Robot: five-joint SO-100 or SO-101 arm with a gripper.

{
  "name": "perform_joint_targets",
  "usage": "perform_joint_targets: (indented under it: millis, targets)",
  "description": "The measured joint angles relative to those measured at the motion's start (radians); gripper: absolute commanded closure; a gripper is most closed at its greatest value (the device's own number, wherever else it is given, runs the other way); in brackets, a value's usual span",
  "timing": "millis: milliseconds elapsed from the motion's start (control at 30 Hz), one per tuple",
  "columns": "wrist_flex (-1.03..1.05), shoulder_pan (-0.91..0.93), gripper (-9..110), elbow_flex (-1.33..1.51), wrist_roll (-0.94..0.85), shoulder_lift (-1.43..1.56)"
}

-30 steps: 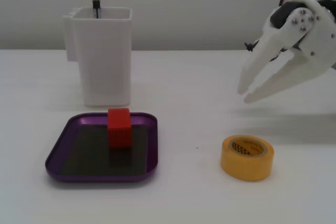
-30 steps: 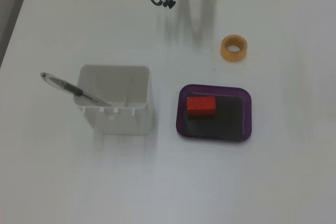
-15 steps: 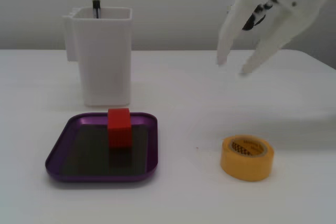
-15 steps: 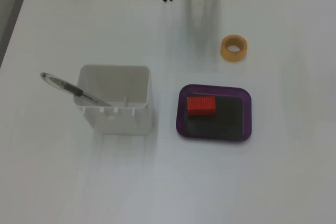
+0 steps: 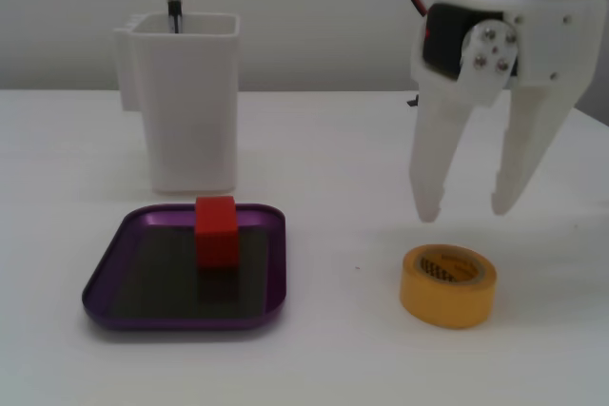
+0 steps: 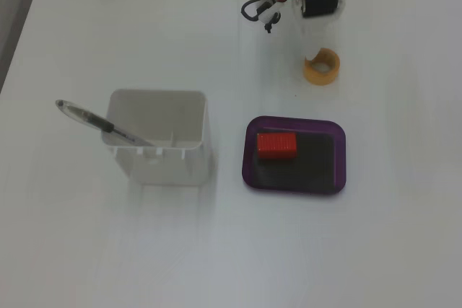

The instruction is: Grab up the yellow tape and put it in the box.

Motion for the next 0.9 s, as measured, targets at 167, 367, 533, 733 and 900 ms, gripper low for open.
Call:
perform_joint_targets:
  millis: [167,367,533,733,900]
  targets:
    - [-0.057,-0.043,85,0.08,0.0,-0.002]
    - [-0.104,-0.097,85,0.106,0.0,0.002]
    - [-0.107,-0.1,85,0.106,0.0,0.002]
    - [-0.107,-0.1,85,0.106,0.0,0.002]
    - [-0.106,-0.1,85,0.091,0.0,0.0]
